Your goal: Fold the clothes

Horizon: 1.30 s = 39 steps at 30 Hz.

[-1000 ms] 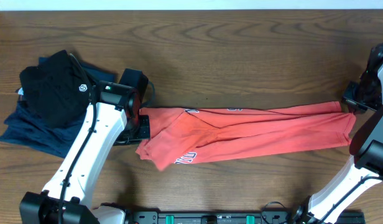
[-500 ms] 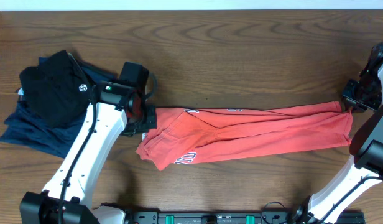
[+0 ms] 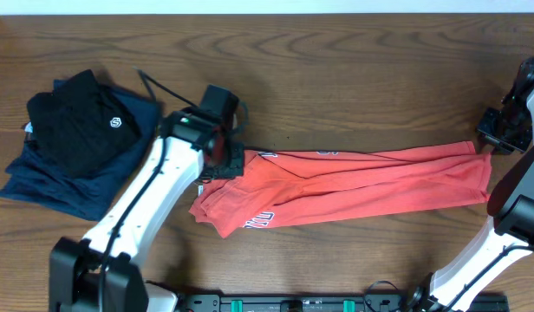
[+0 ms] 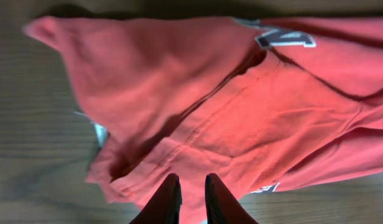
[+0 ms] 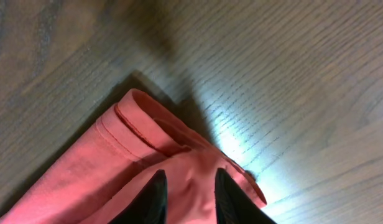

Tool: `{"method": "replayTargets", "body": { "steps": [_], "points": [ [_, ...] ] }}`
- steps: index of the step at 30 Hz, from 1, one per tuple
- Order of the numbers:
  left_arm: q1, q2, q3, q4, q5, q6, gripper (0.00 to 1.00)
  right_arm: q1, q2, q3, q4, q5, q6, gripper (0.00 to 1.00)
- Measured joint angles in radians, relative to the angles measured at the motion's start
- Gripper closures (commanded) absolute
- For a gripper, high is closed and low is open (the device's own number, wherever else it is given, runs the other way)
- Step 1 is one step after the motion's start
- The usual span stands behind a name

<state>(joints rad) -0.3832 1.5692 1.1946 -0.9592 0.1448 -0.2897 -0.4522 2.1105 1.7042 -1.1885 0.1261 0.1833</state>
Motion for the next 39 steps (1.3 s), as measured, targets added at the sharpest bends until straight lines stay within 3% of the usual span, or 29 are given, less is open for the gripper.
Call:
{"method": "replayTargets", "body": {
  "steps": [6, 11, 19, 28, 32, 36, 39],
  "points": [
    [-0.021, 0.041, 0.000, 0.041, 0.006, -0.015, 0.63, 0.005, 0.000, -0.001, -0.020, -0.003, 0.000, 0.74],
    [-0.021, 0.053, -0.001, 0.064, 0.006, -0.029, 0.60, 0.006, 0.000, -0.071, -0.042, -0.016, 0.000, 0.76],
    [-0.023, 0.062, -0.003, 0.082, 0.006, -0.037, 0.59, 0.008, -0.030, -0.299, 0.114, -0.024, 0.000, 0.77],
    [-0.038, 0.063, -0.003, 0.097, 0.006, -0.050, 0.47, 0.008, -0.035, -0.288, 0.074, -0.029, 0.000, 0.82],
    [-0.044, 0.063, -0.003, 0.140, 0.017, -0.051, 0.45, 0.008, -0.036, -0.221, 0.016, -0.042, 0.000, 0.78],
    [-0.054, 0.067, -0.003, 0.205, 0.038, -0.056, 0.43, 0.008, -0.074, -0.154, 0.000, -0.049, 0.004, 0.66],
    [-0.057, 0.093, -0.003, 0.248, 0.043, -0.066, 0.43, 0.008, -0.132, -0.138, -0.003, -0.050, 0.004, 0.66]
  ]
}}
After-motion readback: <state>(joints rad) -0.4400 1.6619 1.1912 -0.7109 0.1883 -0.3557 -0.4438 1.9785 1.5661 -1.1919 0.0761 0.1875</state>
